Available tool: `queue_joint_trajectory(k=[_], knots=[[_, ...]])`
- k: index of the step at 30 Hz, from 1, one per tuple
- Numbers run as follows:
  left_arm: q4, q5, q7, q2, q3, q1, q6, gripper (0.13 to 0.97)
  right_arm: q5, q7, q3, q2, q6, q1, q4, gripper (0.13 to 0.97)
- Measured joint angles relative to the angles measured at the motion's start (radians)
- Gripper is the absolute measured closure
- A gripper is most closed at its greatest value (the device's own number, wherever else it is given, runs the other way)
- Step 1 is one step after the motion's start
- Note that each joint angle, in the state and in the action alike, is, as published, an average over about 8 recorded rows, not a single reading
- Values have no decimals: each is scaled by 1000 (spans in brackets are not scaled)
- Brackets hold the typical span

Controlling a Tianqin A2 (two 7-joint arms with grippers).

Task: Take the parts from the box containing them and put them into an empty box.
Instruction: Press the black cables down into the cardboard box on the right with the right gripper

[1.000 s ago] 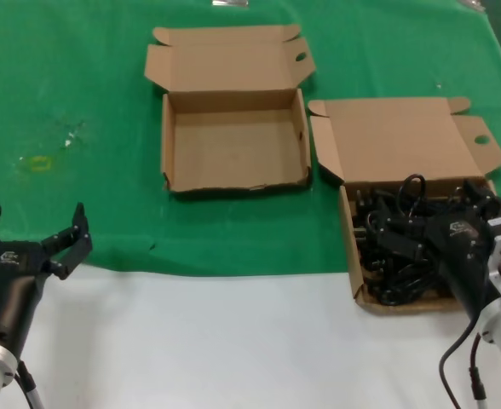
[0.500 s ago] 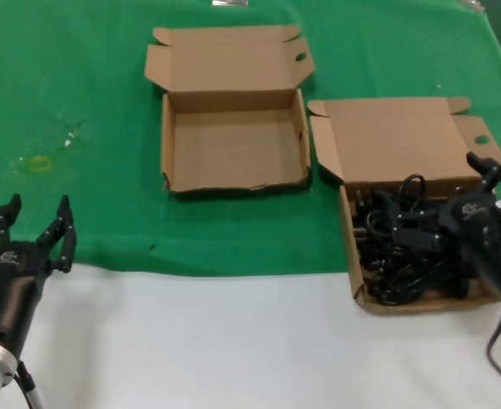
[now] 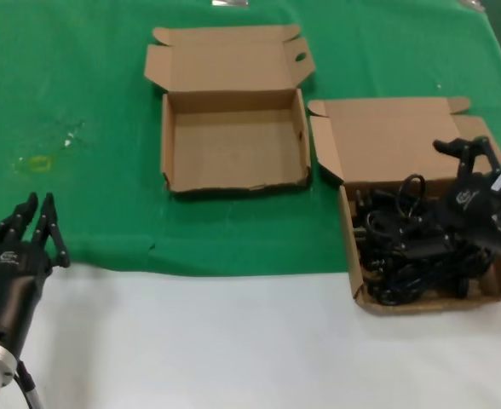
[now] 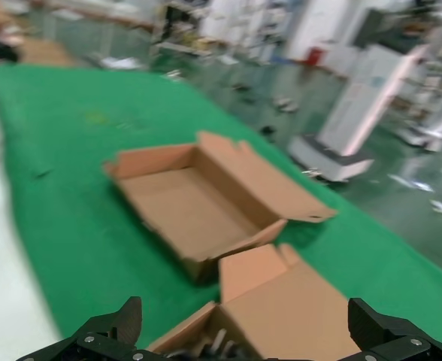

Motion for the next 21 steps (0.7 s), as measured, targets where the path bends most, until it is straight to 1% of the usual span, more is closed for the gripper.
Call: queue_joint_trajectory(k=[4, 7, 15, 21], knots=[[0, 0, 0, 0, 0, 0, 0, 891, -56, -7, -5, 14, -159, 78, -43, 129], [0, 0, 0, 0, 0, 0, 0, 891, -96, -38, -10, 13, -283, 144, -85, 129], [0, 0, 0, 0, 0, 0, 0, 943, -211, -183, -39, -33, -606, 338, -249, 129], [0, 0, 0, 0, 0, 0, 0, 952, -309, -290, -69, -93, -765, 457, -395, 129]])
